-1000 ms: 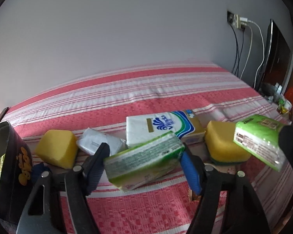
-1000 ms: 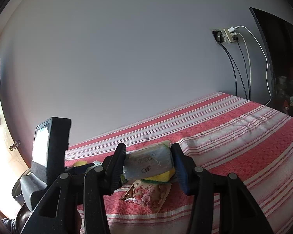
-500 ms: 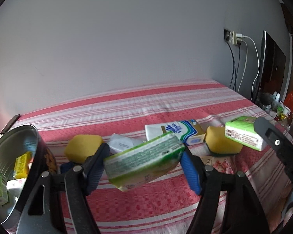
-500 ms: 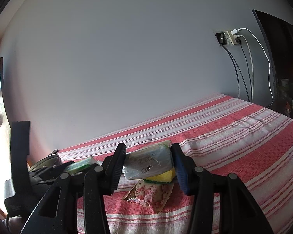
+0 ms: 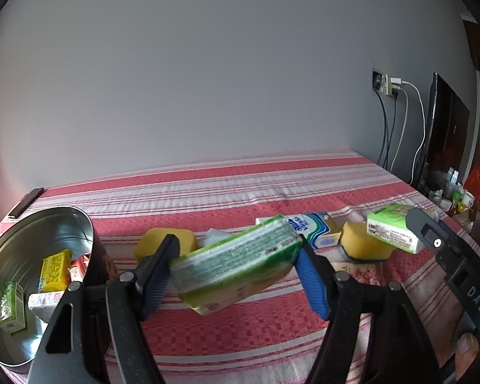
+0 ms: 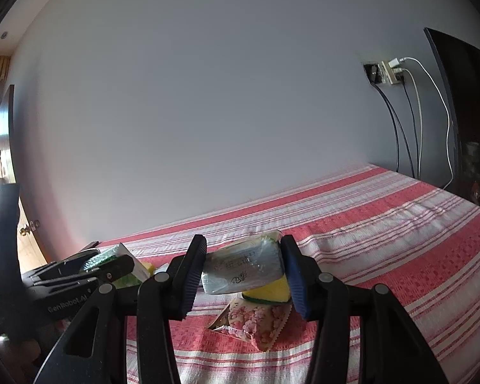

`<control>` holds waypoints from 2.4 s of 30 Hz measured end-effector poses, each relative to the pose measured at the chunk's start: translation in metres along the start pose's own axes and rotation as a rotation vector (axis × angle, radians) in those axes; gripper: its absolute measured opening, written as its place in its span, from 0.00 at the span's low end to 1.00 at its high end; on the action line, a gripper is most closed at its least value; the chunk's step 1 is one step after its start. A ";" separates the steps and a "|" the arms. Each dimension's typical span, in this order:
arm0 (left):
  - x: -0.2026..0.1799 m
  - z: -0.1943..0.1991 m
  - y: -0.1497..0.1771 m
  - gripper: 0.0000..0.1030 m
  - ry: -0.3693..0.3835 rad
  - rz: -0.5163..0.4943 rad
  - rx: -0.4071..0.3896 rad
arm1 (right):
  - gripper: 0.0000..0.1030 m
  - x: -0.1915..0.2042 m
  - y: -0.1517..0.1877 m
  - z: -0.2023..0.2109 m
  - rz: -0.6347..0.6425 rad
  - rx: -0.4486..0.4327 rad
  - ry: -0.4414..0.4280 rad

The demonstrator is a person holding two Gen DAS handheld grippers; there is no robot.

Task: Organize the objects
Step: 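Carry the white soap bar and green tissue pack over the silver basin with both tools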

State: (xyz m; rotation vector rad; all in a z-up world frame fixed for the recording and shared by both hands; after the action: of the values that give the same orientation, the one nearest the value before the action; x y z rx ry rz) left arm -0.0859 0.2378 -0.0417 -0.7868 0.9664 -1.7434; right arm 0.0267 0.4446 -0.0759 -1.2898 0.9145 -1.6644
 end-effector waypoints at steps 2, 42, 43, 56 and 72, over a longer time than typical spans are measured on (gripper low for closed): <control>0.002 0.003 0.000 0.70 0.000 0.006 -0.008 | 0.49 -0.001 0.000 0.001 -0.003 0.000 -0.001; 0.099 0.079 0.006 0.70 -0.141 0.151 -0.135 | 0.49 0.125 -0.013 -0.007 0.214 0.025 -0.218; 0.105 0.079 0.008 0.70 -0.147 0.161 -0.133 | 0.49 0.131 -0.012 -0.009 0.217 0.033 -0.231; 0.164 0.082 0.023 0.70 -0.245 0.239 -0.101 | 0.49 0.199 -0.008 -0.047 0.283 0.124 -0.370; 0.223 0.082 0.046 0.70 -0.340 0.319 -0.054 | 0.49 0.269 0.015 -0.090 0.340 0.240 -0.453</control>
State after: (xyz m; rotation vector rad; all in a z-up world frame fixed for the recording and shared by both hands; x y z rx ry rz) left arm -0.0723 -0.0032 -0.0245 -0.8768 0.8551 -1.2659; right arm -0.0962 0.1980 -0.0063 -1.1990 0.5977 -1.1159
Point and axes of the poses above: each gripper's, at about its wrist camera, not at the fingertips, and z roughly against the way its jaws point, x to its left, y to its underside, the point moved 2 cm from there along -z, roughly the way its jaws point, and after that the axes turned 5 degrees about -z, right-handed, at the moved point
